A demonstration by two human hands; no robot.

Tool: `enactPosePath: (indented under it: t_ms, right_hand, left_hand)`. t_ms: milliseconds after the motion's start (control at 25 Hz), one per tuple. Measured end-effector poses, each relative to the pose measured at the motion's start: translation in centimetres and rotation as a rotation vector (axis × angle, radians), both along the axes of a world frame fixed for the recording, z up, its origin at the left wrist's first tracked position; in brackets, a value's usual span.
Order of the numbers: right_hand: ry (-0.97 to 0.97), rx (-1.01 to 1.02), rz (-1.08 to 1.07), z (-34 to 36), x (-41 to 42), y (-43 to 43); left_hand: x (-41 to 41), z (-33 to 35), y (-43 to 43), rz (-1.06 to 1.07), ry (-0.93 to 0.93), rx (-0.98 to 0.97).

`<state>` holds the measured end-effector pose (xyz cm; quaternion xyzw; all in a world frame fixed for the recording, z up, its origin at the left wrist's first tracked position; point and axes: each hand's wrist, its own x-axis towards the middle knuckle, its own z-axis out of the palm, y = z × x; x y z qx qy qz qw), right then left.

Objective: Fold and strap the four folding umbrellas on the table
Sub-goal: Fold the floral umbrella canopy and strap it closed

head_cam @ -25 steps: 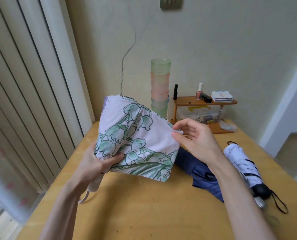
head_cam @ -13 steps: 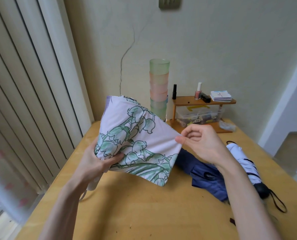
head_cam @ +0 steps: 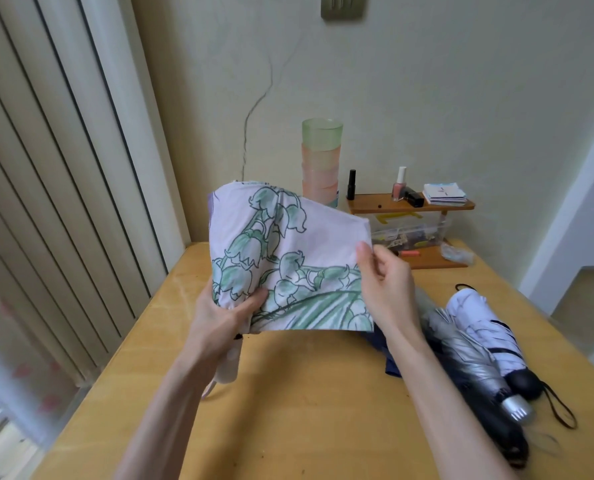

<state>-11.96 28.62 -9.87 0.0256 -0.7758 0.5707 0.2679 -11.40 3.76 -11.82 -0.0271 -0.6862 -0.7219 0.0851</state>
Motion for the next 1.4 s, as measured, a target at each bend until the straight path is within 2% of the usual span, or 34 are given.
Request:
enactPosePath:
  t_ms: [120,320,560,760,920,1160,1320,1400]
  right_hand:
    - [-0.049,0.082,0.031,-0.5,0.0,-0.3]
    - [0.087,0.147,-0.007,-0.2,-0.2,0.0]
    - [0.053,0.073,0.108,-0.5,0.0,0.1]
    - [0.102,0.123,-0.013,-0.8,-0.3,-0.6]
    - [0.089,0.090,-0.015,-0.6,-0.4,-0.8]
    - [0.098,-0.036,0.061,1.0,0.2,0.1]
    - [0.152,-0.081,-0.028,1.2,0.4,0.2]
    - [0.136,-0.189,-0.051,1.1,0.2,0.4]
  left_hand:
    - [-0.5,-0.3,0.3,0.056,0.000,0.011]
    - [-0.7,-0.1,0.2,0.130,0.014,0.040]
    - [-0.4,0.3,0.7,0.105,0.025,0.013]
    - [-0.3,0.1,1.1,0.131,0.028,0.008]
    - [-0.4,0.2,0.8,0.132,0.003,0.034]
    - [-0.2,0.0,0.3,0.037,0.012,-0.077]
    - [0.0,0.1,0.3,-0.026,0.039,-0.111]
    - [0.0,0.2,0.2,-0.021,0.042,-0.101]
